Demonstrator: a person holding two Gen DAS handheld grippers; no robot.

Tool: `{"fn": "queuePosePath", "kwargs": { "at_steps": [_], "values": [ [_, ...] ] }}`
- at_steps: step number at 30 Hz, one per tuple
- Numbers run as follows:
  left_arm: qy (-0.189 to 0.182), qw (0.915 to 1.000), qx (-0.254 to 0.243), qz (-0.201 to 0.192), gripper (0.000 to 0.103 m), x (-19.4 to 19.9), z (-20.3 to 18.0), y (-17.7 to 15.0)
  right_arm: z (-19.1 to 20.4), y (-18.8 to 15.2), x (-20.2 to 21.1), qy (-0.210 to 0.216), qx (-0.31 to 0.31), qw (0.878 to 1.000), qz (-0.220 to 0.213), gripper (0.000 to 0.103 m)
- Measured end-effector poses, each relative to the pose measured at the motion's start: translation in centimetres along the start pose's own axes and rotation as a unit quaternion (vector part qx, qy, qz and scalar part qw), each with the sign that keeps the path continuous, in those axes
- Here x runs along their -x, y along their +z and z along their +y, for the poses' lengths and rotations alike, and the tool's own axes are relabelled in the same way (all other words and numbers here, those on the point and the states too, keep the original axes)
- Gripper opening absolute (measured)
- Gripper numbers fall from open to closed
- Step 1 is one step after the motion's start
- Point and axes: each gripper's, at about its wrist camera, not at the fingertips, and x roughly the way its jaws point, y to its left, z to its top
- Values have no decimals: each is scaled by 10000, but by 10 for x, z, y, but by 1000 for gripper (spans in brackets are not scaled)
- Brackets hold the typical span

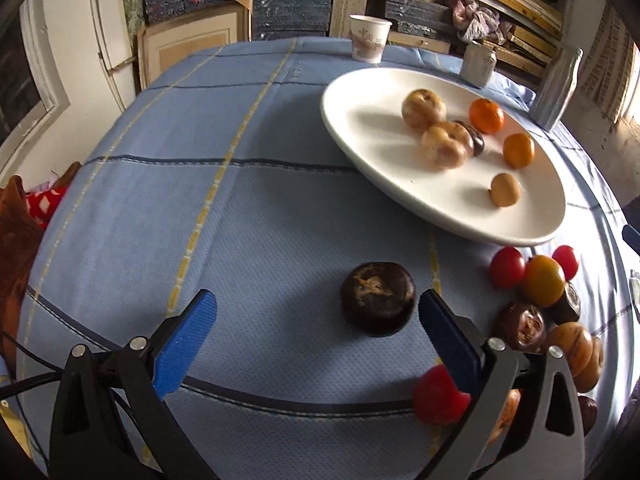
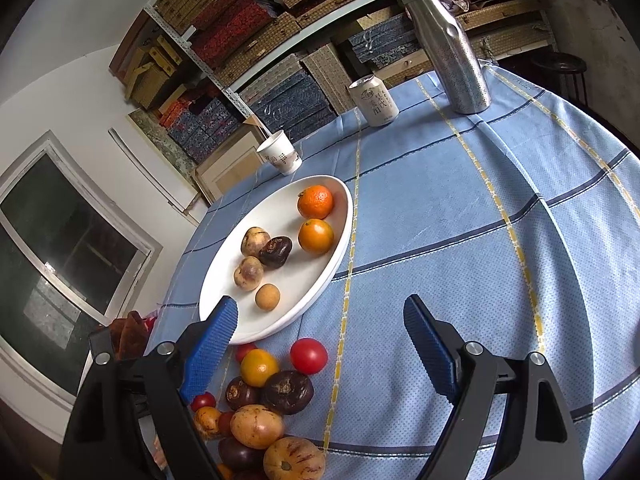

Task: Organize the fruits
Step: 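Move the left tool to the dark brown plum and close on it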

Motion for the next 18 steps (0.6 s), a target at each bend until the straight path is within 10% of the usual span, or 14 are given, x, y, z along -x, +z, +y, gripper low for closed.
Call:
{"fn": "queuePosePath", "kwargs": {
  "at_steps": [13, 18],
  "values": [
    [95, 9976, -547, -415, 97, 11, -30, -9, 4, -3, -4, -6, 66, 9999, 118, 86],
    [-112, 9990, -392, -174, 55, 1, -25, -10, 3, -4, -6, -13, 75, 9999, 155, 86]
  ]
}}
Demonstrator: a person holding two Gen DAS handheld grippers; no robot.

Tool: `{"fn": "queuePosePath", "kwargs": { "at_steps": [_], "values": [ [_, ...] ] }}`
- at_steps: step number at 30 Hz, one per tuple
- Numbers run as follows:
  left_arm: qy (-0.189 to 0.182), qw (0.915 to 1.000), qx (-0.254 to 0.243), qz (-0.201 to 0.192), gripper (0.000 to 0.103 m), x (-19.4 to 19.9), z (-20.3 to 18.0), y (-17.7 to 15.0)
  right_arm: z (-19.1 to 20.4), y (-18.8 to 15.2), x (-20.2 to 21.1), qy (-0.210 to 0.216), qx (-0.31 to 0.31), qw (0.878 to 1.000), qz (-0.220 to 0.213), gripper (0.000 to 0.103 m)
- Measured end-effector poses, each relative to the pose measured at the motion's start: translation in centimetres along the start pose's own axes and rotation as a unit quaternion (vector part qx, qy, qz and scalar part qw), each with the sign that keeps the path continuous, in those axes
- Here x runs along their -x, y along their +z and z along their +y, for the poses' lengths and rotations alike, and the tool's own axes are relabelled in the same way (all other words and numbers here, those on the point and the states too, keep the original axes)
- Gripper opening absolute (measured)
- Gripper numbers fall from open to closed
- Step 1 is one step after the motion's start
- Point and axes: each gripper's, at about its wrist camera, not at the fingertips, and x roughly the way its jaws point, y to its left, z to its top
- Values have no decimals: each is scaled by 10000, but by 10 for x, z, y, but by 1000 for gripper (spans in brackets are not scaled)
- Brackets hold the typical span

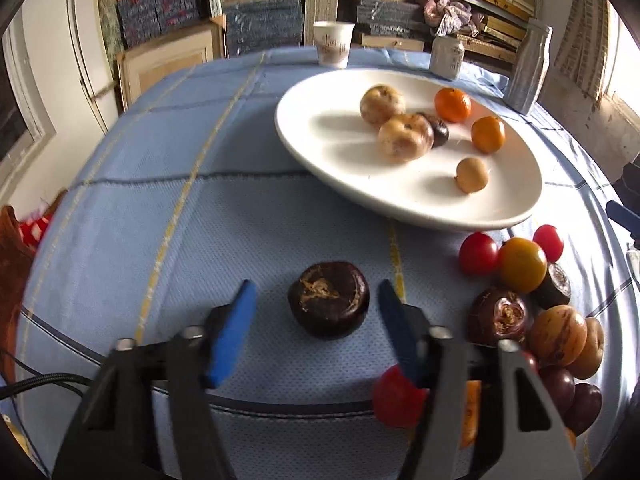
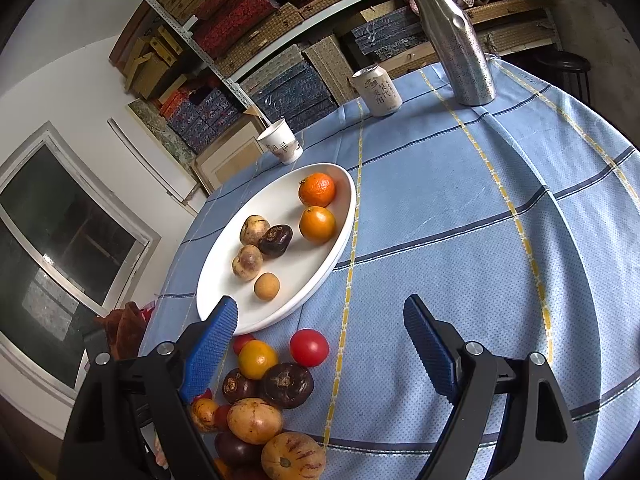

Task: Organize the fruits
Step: 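Move the left tool to the dark brown plum and close on it, then lift the plum with the left tool while the right tool grasps a red tomato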

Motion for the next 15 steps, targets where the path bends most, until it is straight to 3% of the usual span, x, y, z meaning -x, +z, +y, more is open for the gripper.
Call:
{"fn": "queuePosePath", "kwargs": {
  "at_steps": [6, 15],
  "values": [
    [-42, 9999, -92, -30, 40, -2, -4, -3, 4, -3, -5, -14, 130, 9999, 100, 86],
    [47, 9999, 125, -26, 40, -5, 8, 2, 13, -10, -22, -16, 422, 9979, 485, 86]
  ]
}}
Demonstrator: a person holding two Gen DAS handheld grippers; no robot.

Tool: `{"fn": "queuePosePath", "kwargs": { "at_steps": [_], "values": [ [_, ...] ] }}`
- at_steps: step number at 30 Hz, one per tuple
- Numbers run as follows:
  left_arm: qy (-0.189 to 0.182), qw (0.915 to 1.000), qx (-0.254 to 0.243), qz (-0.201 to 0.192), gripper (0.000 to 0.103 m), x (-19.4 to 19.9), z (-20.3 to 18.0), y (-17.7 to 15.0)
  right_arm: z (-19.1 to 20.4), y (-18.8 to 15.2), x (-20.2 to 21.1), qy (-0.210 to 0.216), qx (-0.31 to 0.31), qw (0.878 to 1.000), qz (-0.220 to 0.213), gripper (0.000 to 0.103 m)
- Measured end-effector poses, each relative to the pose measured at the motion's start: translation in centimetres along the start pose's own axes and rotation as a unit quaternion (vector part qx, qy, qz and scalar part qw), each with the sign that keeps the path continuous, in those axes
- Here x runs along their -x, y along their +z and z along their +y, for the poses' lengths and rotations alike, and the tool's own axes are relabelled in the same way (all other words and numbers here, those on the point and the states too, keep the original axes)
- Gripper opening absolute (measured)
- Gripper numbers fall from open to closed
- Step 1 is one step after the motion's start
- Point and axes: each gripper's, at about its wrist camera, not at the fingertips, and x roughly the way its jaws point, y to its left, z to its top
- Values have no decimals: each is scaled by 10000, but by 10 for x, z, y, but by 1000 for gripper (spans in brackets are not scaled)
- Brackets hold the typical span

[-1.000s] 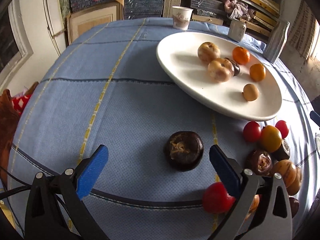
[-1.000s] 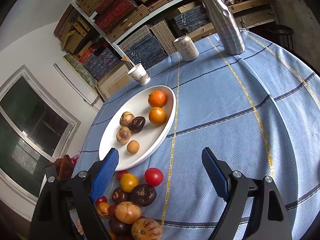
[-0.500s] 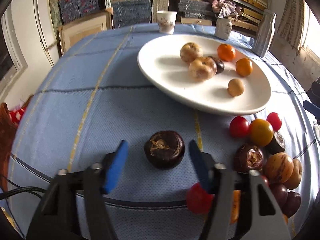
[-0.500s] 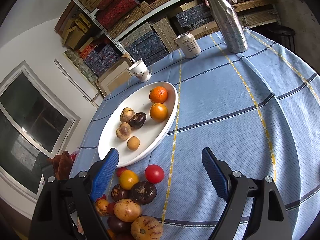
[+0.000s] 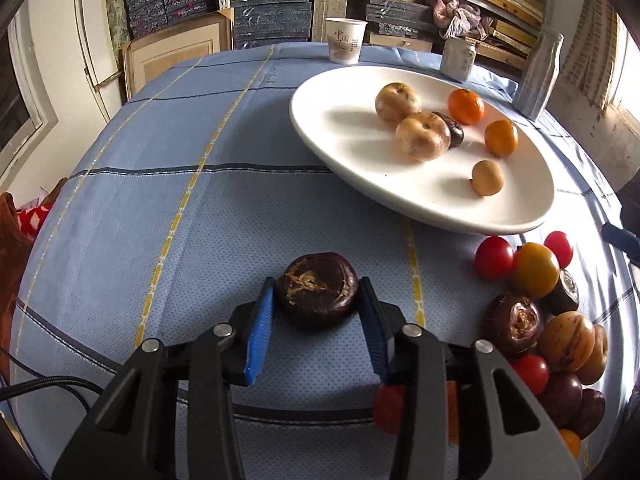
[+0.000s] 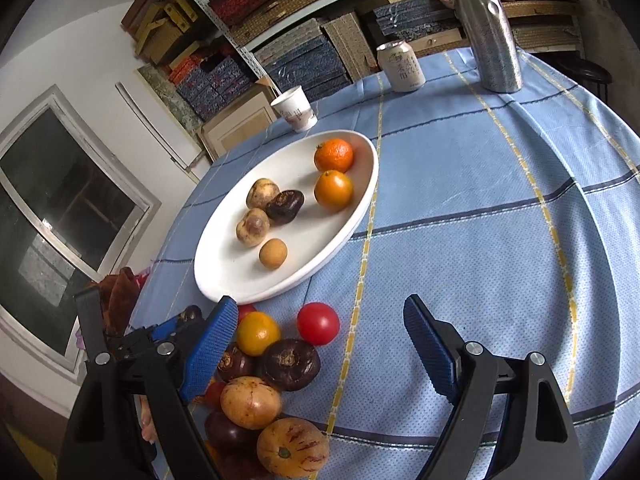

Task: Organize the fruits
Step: 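Lift the plum with the left tool while the right tool grasps a red tomato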

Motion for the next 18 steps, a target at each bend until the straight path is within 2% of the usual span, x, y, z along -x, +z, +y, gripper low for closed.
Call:
{"fn": "queuePosePath", "kwargs": {
  "at_steps": [3, 7, 10, 16, 18],
  "values": [
    [96, 9999, -70, -16, 40, -1, -3, 0, -2, -1, -8, -84, 19, 9999, 93, 82],
    [109, 9999, -69, -22, 41, -1, -4, 0, 2, -5, -21, -57, 103, 9994, 338, 60],
    [124, 9999, -82, -25, 41, -1, -4, 0, 5, -8, -32, -63, 159, 9986, 495, 49],
    [137, 9999, -90, -26, 41, -1, -4, -1, 5, -9, -40, -93, 123, 9982, 572, 44],
    [134, 9999, -89, -27, 41, -1, -4, -1, 5, -9, -44, -84, 102, 9981, 610, 39]
  ]
}}
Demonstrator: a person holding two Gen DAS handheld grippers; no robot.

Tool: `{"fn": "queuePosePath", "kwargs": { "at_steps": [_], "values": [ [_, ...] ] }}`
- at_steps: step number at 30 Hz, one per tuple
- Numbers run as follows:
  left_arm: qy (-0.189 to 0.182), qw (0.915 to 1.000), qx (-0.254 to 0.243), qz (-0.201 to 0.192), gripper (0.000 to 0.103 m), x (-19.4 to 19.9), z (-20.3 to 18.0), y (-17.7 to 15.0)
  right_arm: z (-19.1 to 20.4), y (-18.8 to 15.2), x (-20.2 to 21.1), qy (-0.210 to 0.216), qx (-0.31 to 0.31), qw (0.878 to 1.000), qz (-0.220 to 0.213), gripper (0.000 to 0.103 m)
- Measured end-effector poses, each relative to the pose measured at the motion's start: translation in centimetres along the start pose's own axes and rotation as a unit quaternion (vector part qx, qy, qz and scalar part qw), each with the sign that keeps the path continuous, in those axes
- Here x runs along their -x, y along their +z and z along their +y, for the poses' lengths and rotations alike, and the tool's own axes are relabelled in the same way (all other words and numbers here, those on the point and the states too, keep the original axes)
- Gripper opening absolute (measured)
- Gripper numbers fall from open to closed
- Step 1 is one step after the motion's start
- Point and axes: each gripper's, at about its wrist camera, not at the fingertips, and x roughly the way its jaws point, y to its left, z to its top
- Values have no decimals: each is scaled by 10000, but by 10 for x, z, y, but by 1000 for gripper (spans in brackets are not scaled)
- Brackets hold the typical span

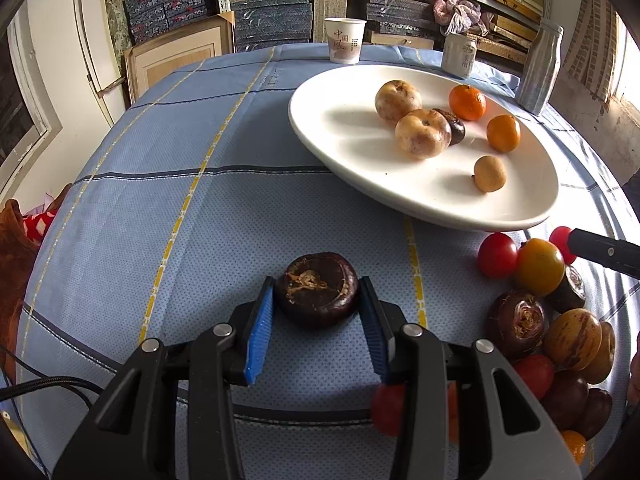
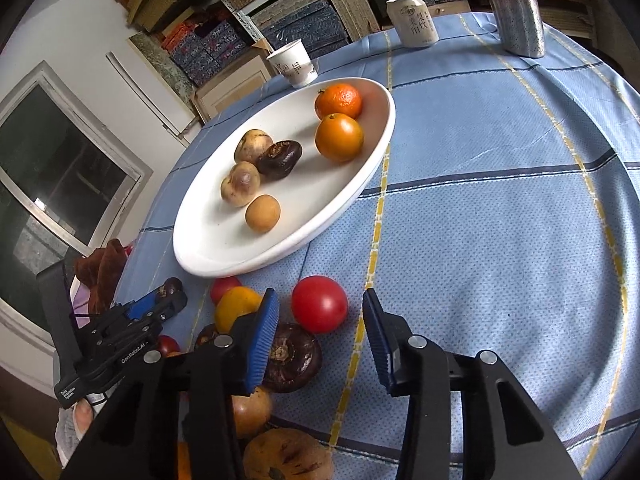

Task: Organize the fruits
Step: 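Lift the plum with the left tool while the right tool grasps a red tomato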

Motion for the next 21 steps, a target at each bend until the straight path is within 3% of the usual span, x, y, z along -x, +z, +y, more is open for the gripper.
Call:
{"fn": "queuePosePath", "kwargs": {
  "at_steps": [4, 9, 15, 21],
  "values": [
    [-1, 10000, 0, 0, 41, 0, 0, 0, 2, -2, -7, -4, 37, 9999, 98, 31],
    [-56, 10000, 57, -20, 40, 0, 1, -1, 2, -2, -6, 3, 31, 10000, 44, 30],
    [-59, 9992, -9, -383, 40, 18, -2, 1, 0, 1, 19, 146, -7, 9994, -317, 30],
    [-350, 9972, 272, -607, 40, 41, 7, 22, 1, 9, 53, 334, -109, 9958, -841, 30]
  ]
}}
